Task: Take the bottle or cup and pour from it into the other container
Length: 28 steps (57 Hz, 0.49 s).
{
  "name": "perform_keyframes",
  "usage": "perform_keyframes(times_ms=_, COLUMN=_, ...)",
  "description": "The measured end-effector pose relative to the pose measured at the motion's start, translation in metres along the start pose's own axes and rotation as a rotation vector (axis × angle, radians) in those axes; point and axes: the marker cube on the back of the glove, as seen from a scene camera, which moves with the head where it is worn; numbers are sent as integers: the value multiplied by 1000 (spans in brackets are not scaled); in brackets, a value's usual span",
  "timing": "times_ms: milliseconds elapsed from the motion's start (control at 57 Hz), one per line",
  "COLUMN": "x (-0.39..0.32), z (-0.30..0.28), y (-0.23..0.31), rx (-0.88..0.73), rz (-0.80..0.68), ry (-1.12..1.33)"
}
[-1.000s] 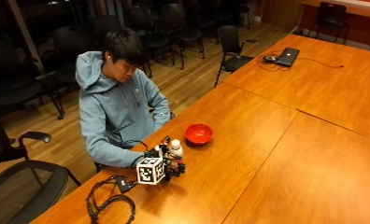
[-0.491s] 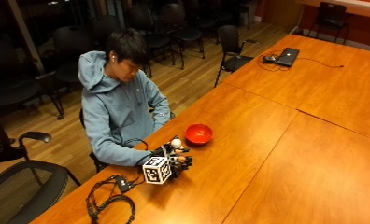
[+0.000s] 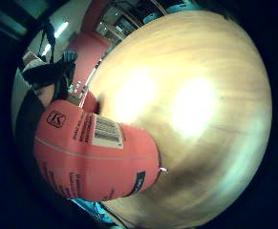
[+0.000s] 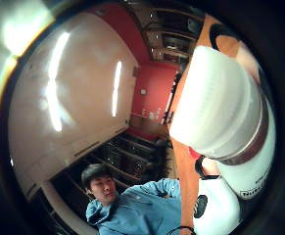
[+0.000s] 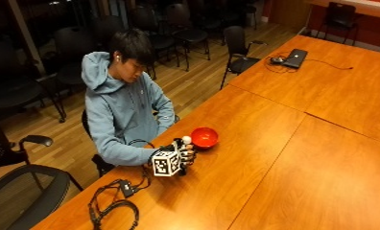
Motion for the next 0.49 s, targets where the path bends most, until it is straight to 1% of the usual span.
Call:
perform_keyframes(times_ms=175, x=-25, z=23, y=-4, rx=-91, rz=-42, ry=197)
perform_keyframes(times_ms=281, x=-38, z=49, y=3, rx=-193, rz=-59, ry=360)
perform_keyframes(times_ms=333, x=-48, z=55, y=-5, rx=-205, rz=-74, ry=427)
perform_keyframes(times_ms=439, x=-64, z=75, y=-13, rx=-274, rz=-55, ry=553)
perform_keyframes(times_ms=491, x=-76, z=55, y=-32, rx=-305, rz=-49, ry=621)
